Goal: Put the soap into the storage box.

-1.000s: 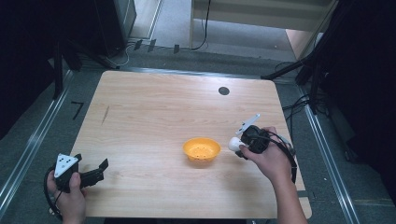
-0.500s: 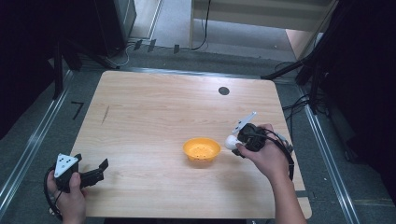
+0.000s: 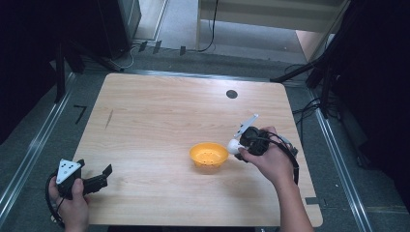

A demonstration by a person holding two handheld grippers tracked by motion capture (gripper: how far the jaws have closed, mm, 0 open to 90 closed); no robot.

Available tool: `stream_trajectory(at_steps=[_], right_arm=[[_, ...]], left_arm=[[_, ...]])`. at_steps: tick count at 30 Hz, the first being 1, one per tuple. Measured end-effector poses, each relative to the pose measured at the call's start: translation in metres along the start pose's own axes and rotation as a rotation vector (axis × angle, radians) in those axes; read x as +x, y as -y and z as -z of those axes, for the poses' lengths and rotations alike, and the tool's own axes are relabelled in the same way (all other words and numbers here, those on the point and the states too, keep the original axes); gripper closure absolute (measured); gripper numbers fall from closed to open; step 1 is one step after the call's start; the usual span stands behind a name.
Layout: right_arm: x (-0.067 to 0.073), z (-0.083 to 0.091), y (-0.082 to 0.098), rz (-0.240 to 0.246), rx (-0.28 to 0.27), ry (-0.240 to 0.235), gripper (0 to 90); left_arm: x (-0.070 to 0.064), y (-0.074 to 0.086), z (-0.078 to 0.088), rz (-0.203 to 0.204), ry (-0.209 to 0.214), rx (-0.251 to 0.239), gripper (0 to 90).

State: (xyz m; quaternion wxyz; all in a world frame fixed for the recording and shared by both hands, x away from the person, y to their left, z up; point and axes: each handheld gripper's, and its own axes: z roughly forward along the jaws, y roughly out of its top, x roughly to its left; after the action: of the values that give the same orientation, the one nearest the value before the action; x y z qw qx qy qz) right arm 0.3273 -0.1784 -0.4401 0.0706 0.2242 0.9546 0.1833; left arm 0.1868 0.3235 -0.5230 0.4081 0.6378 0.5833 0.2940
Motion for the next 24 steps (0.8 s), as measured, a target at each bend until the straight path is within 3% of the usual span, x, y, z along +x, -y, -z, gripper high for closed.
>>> stream_trajectory(at_steps=[24], right_arm=[[0.007, -0.007, -0.023, 0.050, 0.003, -0.027, 50.6]], left_arm=[[0.000, 0.000, 0.000, 0.002, 0.001, 0.000, 0.0]])
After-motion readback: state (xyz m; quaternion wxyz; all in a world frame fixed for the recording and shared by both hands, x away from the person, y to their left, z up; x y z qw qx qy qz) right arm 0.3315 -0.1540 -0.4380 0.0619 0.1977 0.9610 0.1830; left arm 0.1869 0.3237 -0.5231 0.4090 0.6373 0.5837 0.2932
